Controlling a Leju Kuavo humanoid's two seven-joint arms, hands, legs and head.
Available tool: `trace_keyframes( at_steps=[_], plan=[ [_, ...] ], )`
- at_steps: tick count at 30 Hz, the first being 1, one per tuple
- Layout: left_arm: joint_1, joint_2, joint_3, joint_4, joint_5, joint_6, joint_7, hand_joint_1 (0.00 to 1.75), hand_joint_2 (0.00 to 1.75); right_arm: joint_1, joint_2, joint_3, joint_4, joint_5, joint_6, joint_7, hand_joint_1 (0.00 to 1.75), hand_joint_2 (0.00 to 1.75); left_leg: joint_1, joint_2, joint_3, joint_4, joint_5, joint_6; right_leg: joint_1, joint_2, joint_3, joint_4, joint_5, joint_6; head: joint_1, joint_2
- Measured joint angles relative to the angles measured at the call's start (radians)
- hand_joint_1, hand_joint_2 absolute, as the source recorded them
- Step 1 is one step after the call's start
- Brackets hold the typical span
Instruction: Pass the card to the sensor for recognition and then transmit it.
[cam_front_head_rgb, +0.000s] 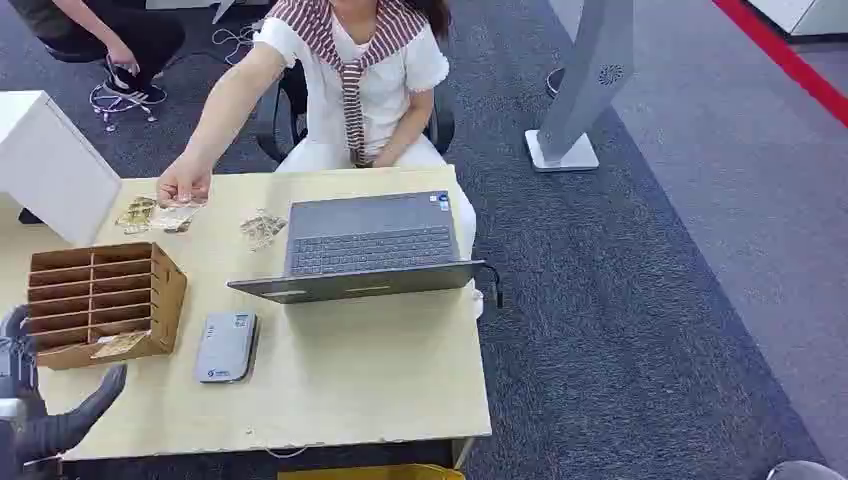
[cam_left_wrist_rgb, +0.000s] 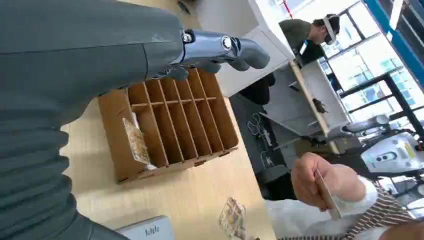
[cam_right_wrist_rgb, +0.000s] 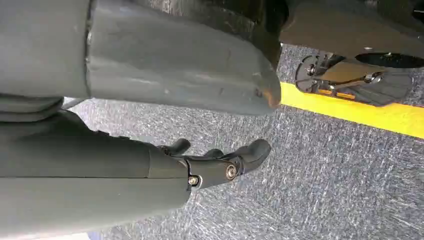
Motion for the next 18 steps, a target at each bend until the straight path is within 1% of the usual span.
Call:
trace_keyframes(
  at_steps=[18],
  plan=[
    [-0.332, 0.128, -0.207, 0.334, -0.322, 0.258, 0.167, 0.0, 1.75, -0.007, 0.006, 0.044, 0.008, 0.089, 0.016, 0.021, 0.0, 0.0, 0.0, 0.0, 0.0, 0.0, 0.002, 0.001, 0.0, 0.001, 0.0, 0.0, 0.002, 0.0, 0.0, 0.0]
  ],
)
